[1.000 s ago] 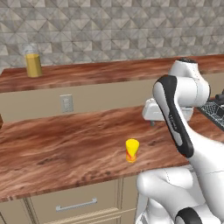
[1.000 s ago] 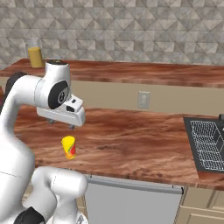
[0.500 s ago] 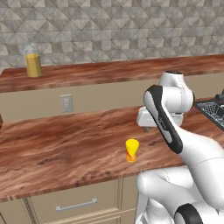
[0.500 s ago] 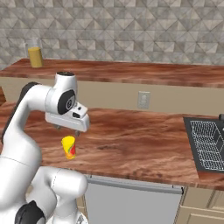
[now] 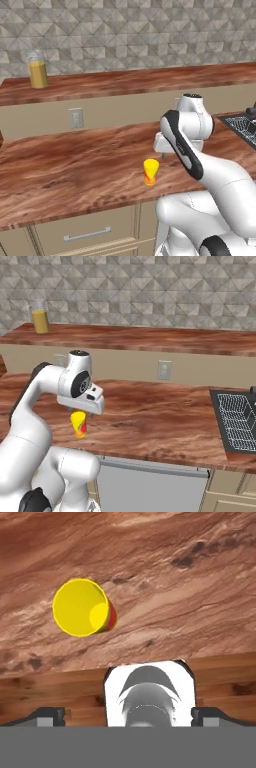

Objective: Place the pitcher and cup on the dining counter for serving.

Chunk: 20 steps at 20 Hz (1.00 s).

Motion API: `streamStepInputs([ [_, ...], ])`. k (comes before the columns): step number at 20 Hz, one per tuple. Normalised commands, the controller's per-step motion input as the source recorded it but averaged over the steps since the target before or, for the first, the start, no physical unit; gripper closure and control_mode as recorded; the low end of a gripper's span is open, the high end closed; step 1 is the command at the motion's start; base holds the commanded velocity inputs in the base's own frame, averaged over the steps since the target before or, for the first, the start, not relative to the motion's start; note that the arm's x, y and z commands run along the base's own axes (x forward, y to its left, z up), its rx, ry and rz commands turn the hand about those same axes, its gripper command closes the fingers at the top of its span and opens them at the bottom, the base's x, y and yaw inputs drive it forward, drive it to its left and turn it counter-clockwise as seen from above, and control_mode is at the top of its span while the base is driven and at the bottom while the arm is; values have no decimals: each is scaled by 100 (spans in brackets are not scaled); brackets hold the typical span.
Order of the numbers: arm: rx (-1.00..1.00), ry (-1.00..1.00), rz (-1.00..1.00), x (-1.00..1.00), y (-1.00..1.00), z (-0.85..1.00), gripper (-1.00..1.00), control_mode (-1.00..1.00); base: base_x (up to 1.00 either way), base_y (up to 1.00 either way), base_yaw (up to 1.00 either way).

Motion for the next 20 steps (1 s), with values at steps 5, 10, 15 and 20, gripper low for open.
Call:
streamStepInputs([
  [5, 0, 0, 0, 26, 4, -27, -100, -100, 0, 0, 0],
  [10, 0, 0, 0, 31, 4, -20, -100, -100, 0, 0, 0],
  [15, 0, 0, 0, 23, 3, -20, -100, -100, 0, 0, 0],
  [20, 0, 0, 0, 7, 1, -26, -100, -100, 0, 0, 0],
])
